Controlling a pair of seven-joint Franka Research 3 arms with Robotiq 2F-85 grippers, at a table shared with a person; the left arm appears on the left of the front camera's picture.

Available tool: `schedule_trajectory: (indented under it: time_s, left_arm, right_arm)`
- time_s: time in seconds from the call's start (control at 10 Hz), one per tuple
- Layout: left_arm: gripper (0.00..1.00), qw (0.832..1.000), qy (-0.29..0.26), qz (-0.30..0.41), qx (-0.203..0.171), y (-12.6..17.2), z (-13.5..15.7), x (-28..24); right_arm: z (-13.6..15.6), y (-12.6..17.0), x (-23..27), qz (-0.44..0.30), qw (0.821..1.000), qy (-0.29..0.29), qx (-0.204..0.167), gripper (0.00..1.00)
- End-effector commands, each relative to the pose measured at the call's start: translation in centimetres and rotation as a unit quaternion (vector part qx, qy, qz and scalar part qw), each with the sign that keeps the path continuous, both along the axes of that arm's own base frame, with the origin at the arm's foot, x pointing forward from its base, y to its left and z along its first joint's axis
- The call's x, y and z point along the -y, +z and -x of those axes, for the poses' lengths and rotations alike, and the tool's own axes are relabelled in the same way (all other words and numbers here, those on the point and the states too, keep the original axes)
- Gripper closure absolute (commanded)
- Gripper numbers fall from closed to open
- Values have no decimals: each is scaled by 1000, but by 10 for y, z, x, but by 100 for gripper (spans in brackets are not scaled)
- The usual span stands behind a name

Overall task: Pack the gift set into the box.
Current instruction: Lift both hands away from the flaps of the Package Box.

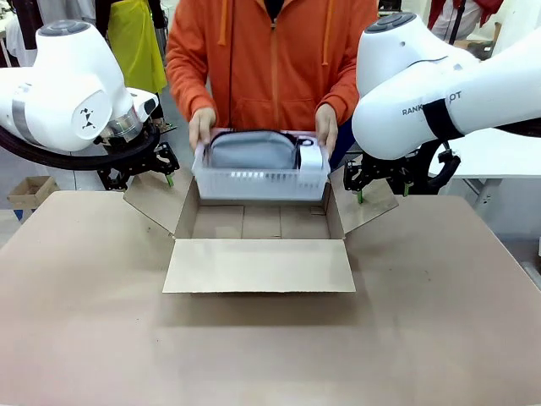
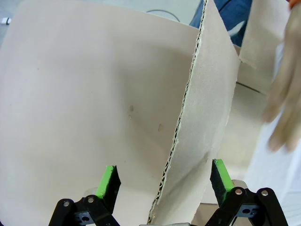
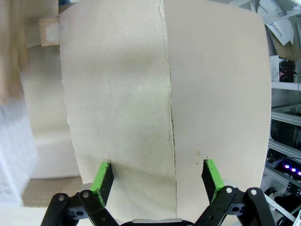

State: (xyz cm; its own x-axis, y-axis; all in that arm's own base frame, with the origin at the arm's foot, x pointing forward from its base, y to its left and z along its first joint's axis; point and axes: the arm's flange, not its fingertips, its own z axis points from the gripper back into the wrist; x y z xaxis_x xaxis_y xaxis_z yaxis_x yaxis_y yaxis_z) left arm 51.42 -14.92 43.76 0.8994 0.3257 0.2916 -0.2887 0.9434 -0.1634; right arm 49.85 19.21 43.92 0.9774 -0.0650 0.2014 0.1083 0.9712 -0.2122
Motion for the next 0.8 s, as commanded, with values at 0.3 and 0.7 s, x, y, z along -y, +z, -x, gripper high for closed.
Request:
schedule_trajectory:
  time_s: [0.3,0.7]
  left_arm:
    - [0,1000,11,-8,-1,1,0,3]
    - [0,1000,11,-8,-1,1,0,3]
  right_arm:
    - [-3,2,-1,11,1000,-10,7,0]
    - [-3,2,-1,11,1000,-10,7,0]
